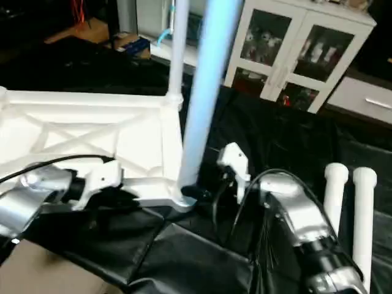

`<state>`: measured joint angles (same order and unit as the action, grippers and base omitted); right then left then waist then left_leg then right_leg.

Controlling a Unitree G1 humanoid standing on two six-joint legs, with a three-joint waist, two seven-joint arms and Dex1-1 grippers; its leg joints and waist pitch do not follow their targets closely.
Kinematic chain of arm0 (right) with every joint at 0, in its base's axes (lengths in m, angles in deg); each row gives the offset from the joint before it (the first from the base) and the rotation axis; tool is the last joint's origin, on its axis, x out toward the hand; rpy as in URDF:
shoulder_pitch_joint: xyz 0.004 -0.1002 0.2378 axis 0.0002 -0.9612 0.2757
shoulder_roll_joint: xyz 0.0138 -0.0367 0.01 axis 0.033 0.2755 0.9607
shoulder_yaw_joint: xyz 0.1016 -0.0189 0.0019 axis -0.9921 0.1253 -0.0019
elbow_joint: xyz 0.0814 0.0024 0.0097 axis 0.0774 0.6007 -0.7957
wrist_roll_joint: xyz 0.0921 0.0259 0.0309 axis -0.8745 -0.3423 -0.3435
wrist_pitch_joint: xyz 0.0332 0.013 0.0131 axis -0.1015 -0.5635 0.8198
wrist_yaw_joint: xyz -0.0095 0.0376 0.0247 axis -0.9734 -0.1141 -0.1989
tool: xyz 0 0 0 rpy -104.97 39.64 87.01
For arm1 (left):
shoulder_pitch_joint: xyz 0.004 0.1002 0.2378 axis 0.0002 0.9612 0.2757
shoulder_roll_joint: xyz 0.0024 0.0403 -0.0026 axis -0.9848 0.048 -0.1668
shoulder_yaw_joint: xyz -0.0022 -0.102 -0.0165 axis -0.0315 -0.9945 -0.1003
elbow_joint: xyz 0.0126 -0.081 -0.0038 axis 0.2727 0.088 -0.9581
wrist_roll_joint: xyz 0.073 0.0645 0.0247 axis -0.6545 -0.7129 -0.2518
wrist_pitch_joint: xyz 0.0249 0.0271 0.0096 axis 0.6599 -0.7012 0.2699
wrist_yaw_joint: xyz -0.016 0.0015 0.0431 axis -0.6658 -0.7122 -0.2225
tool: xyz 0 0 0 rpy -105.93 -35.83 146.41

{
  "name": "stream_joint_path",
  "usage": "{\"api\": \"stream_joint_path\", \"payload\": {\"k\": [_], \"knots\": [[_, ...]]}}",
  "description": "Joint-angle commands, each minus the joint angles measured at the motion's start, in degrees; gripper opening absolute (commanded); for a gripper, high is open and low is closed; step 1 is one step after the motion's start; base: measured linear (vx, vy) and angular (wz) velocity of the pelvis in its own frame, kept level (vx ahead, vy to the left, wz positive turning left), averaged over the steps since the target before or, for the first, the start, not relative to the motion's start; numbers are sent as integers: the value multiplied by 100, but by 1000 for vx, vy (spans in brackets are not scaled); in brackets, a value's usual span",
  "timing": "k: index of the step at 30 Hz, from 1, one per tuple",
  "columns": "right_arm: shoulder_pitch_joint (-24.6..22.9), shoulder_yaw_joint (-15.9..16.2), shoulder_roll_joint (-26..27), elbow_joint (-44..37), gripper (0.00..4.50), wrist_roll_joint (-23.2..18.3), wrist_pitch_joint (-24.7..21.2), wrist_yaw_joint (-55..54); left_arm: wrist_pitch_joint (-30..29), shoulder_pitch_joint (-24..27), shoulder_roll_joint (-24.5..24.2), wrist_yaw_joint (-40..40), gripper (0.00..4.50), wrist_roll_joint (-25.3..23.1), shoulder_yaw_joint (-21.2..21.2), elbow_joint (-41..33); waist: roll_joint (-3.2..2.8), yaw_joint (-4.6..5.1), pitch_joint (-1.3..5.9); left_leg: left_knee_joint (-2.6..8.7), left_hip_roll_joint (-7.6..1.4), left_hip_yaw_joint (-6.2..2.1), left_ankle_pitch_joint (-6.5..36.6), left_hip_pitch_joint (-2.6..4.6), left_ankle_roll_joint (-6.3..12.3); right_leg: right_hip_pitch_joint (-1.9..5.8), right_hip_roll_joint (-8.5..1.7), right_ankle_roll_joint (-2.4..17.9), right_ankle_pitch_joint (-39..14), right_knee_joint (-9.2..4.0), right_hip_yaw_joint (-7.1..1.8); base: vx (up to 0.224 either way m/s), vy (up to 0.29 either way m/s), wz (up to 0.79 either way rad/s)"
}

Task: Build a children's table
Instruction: Rotate leg to tighten

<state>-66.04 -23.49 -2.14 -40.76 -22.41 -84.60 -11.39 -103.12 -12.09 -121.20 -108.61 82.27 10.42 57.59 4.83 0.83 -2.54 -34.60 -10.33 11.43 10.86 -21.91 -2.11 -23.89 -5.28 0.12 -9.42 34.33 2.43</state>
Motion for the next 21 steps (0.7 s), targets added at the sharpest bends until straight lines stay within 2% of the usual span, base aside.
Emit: {"api": "stream_joint_path", "payload": {"k": [1,7,11,12,13,14,17,18,19,21], "knots": [[116,68,-32,176,315,154,144,61,-220,174,-130,179,0,-123,-51,77,-29,-95,313,487,-308,-131,1367,133,77,207,-277,1249,-1188,-306,-192,0,0,0],[234,153,8,467,315,268,283,256,-279,246,-106,156,0,-11,-60,-168,-24,-170,306,482,-304,-124,1439,150,28,205,-281,1248,-1288,-310,-202,0,0,0],[391,161,112,786,315,360,454,366,-311,270,-59,107,0,87,-10,-308,-13,-176,313,478,-299,-128,1433,142,5,212,-276,1273,-1223,-297,-202,0,0,0],[490,187,185,957,315,389,547,374,-317,270,-54,67,0,116,32,-348,-74,-181,314,479,-300,-134,1396,142,-3,217,-280,1279,-1160,-282,-207,0,0,0],[519,194,206,1003,315,392,571,370,-318,266,-48,62,0,116,46,-356,-42,-162,324,470,-292,-126,1371,140,-5,216,-268,1307,-1090,-282,-202,0,0,0],[558,202,235,1062,315,397,598,363,-324,257,-44,57,0,116,60,-364,-66,-172,326,471,-292,-129,1325,138,-3,228,-266,1325,-1009,-265,-201,0,0,0],[604,182,281,1142,315,433,635,382,-327,238,-33,32,0,122,95,-393,-55,-178,329,466,-291,-124,1292,146,14,233,-259,1363,-901,-261,-200,0,0,0],[611,175,292,1138,315,420,619,398,-346,228,-22,19,0,131,105,-403,-82,-180,335,465,-290,-127,1248,146,18,241,-254,1380,-811,-245,-199,0,0,0],[616,166,303,1137,315,409,610,410,-355,219,-15,16,0,135,116,-404,-67,-174,336,462,-289,-122,1242,147,27,241,-248,1395,-765,-247,-197,0,0,0],[618,138,325,1128,289,374,584,443,-357,205,-7,20,0,138,138,-398,-77,-175,336,465,-291,-124,1264,153,24,242,-249,1404,-773,-247,-195,0,0,0]]}}
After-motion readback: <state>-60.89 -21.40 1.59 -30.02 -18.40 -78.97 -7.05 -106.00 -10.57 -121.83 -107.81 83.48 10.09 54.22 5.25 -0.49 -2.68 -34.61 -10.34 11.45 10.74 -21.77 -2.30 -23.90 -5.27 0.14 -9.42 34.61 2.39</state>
